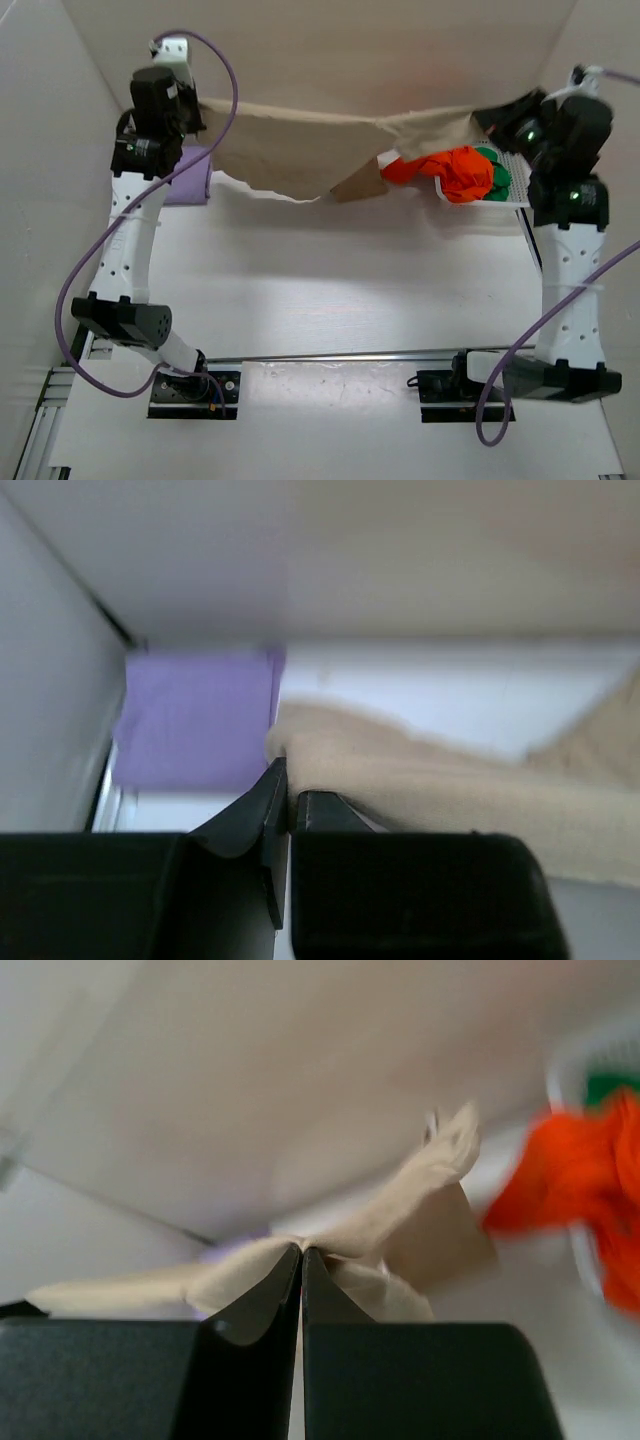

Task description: Fold and stack the t-shirts

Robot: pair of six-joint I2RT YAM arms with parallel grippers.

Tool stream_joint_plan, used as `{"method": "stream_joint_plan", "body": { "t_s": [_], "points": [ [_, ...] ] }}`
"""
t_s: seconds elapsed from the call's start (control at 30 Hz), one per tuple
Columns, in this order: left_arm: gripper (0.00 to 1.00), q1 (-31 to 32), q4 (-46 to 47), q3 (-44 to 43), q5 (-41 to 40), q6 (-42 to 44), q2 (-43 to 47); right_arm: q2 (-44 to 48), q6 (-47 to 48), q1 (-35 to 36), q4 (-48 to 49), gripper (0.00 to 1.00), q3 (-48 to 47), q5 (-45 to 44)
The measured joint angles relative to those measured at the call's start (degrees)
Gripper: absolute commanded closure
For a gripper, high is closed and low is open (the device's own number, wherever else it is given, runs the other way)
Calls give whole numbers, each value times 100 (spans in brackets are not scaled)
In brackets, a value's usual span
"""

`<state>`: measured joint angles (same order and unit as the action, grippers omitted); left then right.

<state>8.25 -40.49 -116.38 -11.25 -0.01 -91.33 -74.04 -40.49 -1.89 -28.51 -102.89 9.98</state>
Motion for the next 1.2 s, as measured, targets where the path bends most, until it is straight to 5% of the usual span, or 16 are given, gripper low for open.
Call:
{"method": "stream_joint_plan", "body": {
  "t_s": [0.3, 0.53, 0.8, 1.2],
  "points": [
    [90, 328, -127, 4518, -188, 4, 1368, 2750, -52, 173, -378, 99, 5195, 44],
    [90, 887, -754, 6994, -341, 4, 2426, 3630, -660, 1440, -909, 99, 7381, -267],
    [89, 833, -1167, 7928, -485, 7, 2874, 3628, -1161, 1998, -1504, 99, 7442, -1010],
    [89, 129, -2079, 8021, -442, 4, 4083, 4103, -1213, 2006, -2800, 99, 6376, -1318]
  ]
}}
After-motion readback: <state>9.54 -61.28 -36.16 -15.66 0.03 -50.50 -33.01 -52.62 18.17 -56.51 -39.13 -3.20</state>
